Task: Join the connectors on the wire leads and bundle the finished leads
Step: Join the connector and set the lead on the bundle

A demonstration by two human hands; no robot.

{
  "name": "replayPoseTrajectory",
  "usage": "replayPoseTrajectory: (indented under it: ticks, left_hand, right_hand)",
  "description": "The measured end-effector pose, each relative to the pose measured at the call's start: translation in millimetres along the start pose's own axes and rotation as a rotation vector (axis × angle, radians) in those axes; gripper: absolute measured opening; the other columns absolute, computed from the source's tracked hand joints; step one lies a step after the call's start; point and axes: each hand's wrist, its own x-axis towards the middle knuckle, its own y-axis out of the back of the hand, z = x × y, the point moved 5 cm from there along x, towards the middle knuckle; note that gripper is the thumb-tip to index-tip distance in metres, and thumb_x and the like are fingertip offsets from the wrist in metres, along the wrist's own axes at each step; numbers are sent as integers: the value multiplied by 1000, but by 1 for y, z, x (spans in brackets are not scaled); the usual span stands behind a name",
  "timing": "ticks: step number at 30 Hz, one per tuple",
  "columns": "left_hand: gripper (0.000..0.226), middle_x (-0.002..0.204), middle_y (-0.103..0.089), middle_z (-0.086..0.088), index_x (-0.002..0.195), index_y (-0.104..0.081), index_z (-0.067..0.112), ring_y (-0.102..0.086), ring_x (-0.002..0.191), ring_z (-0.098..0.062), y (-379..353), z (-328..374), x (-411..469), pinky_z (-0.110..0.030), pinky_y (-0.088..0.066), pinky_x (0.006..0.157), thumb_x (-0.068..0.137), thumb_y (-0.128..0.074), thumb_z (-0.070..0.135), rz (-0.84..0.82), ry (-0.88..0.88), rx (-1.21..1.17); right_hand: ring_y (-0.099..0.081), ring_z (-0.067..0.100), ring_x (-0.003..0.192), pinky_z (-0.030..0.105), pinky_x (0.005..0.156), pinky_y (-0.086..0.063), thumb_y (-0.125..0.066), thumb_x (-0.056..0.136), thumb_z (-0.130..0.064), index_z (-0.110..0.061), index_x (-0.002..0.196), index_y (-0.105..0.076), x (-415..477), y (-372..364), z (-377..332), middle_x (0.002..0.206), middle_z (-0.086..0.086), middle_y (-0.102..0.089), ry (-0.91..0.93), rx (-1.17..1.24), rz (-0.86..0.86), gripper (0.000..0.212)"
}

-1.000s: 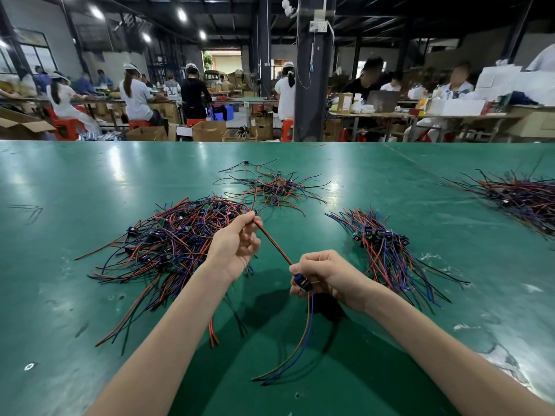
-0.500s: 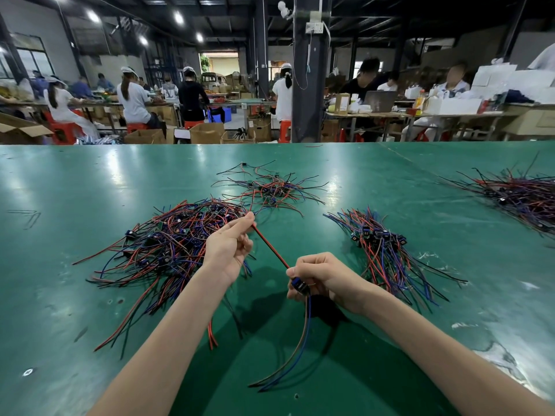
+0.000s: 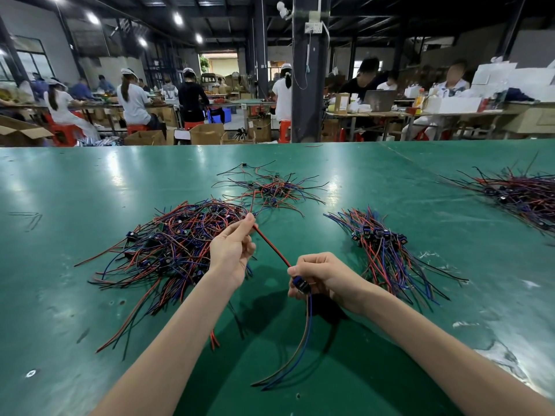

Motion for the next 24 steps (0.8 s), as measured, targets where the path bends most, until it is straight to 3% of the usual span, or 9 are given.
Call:
replayPoseTrajectory:
  ticks: [5,10,16,21,24]
  left_hand:
    - [12,75,-70,2,89,-71,9,-49,57,-4,-6,-9,-5,-16,-45,46,79,-71,16,-93,32,90]
    - [17,78,-72,5,92,-70,12,-53,58,-2,-23,-26,-18,-17,-48,56,77,-68,19,-305,89,289]
    - [9,75,-67,6,92,-69,13,-54,61,-1,-36,-46,-32,-14,-46,57,90,-61,16,-512,58,551]
    - [6,82,-64,-6,91,-68,12,-49,65,-9,-40,-49,-40,-16,-40,57,86,-65,10,-579,44,632]
    - [2,80,-60,-13,86,-66,7,-43,55,-7,-40,-52,-43,-14,-35,52,85,-66,5,-587,46,641]
  right_hand:
    - [-63,17,54,20,55,-50,-61,89,-7,-6,63,-53,0,-1,-2,64,14,-66,11,39,26,27]
    - [-59,11,53,19,49,-45,-63,89,-15,-10,66,-59,3,9,-4,62,6,-66,31,55,187,24]
    - [-35,15,56,26,51,-27,-68,85,-19,-14,64,-68,6,27,-6,63,6,-55,90,105,387,22]
    - [-38,13,55,22,50,-30,-69,83,-20,-14,66,-74,8,35,-7,62,0,-65,99,128,466,19]
    - [-46,21,67,27,58,-36,-71,81,-20,-15,65,-75,10,37,-5,66,1,-68,97,170,476,17]
